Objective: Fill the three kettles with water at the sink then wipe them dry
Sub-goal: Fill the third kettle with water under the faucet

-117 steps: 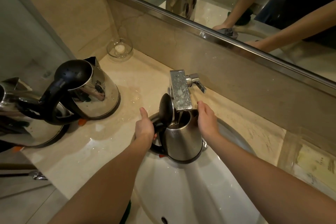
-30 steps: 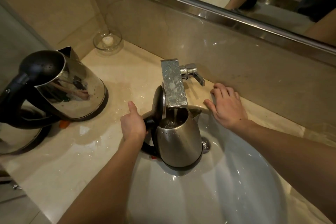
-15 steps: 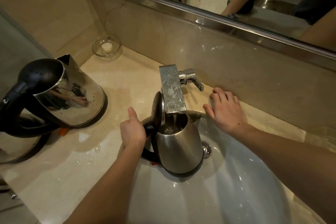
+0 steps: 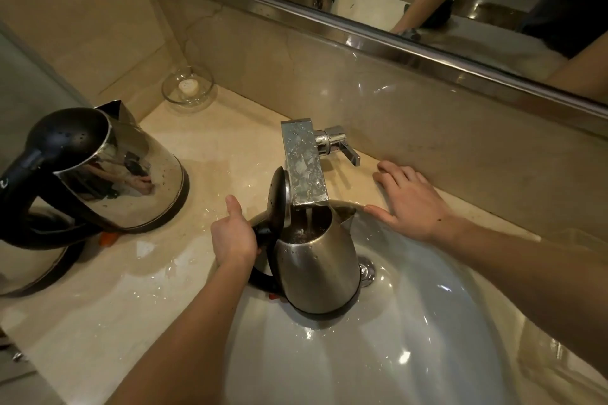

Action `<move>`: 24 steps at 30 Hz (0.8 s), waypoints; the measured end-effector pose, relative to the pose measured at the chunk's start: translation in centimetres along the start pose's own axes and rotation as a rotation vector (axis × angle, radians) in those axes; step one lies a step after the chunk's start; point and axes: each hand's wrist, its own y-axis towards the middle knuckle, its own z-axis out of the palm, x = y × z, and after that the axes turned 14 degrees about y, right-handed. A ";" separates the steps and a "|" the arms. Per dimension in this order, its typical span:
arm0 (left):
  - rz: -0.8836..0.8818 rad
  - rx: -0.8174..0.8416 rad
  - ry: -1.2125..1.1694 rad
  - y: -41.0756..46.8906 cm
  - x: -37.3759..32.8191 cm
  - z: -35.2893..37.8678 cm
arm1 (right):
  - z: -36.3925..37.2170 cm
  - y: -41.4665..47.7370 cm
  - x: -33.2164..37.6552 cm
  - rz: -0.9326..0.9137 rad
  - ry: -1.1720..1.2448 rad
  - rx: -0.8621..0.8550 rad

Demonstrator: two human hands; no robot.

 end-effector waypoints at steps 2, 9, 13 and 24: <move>0.010 -0.016 -0.012 0.1 -0.1 0.0 | 0.2 -0.1 0.0 0.014 0.056 -0.056; 0.009 -0.027 0.007 0.1 0.0 0.1 | 0.3 -0.1 -0.3 0.008 0.137 -0.106; 0.005 -0.026 0.008 0.0 -0.1 0.1 | 0.6 -0.1 -0.5 0.003 0.146 -0.126; 0.036 -0.031 -0.008 -0.7 -0.6 -0.1 | 0.8 0.0 -0.8 0.001 0.174 -0.158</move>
